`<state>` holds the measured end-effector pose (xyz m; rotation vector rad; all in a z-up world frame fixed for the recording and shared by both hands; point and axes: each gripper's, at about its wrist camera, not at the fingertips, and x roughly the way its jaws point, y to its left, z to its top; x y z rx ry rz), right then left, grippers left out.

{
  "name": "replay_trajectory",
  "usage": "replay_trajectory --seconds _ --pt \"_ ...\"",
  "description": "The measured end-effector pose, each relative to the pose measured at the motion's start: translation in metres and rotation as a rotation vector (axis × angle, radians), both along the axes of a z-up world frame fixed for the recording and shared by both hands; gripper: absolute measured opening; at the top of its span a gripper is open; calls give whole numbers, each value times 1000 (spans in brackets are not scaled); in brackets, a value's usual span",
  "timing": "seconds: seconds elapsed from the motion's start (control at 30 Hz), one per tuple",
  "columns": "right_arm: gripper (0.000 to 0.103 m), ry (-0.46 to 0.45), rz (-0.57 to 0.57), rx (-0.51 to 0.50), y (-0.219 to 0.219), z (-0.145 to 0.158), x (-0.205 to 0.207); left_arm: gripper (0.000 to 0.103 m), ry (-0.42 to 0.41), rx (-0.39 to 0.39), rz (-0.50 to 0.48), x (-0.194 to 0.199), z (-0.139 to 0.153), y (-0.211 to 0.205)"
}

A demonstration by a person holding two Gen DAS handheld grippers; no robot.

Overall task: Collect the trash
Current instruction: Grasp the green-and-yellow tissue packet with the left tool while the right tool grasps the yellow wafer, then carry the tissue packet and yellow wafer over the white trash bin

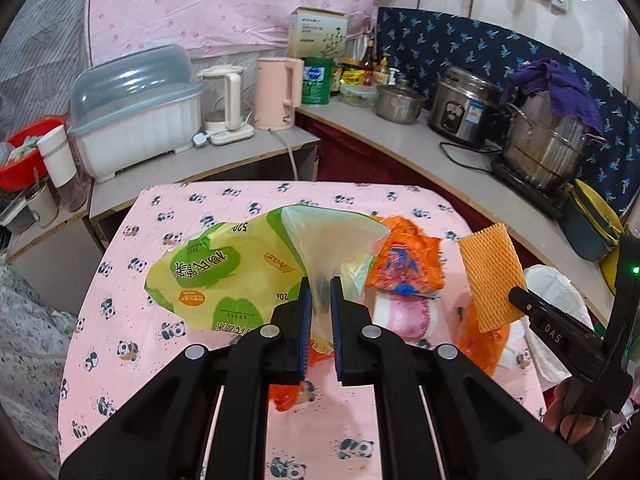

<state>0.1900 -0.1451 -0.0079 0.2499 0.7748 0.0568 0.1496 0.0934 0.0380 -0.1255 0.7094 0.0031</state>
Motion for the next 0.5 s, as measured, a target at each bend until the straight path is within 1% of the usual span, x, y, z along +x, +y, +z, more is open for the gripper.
replay_trajectory --seconds 0.23,0.5 --pt "9 -74 -41 11 -23 33 -23 9 -47 5 -95 -9 22 -41" --pt "9 -121 -128 -16 -67 54 -55 9 -50 11 -224 -14 27 -105"
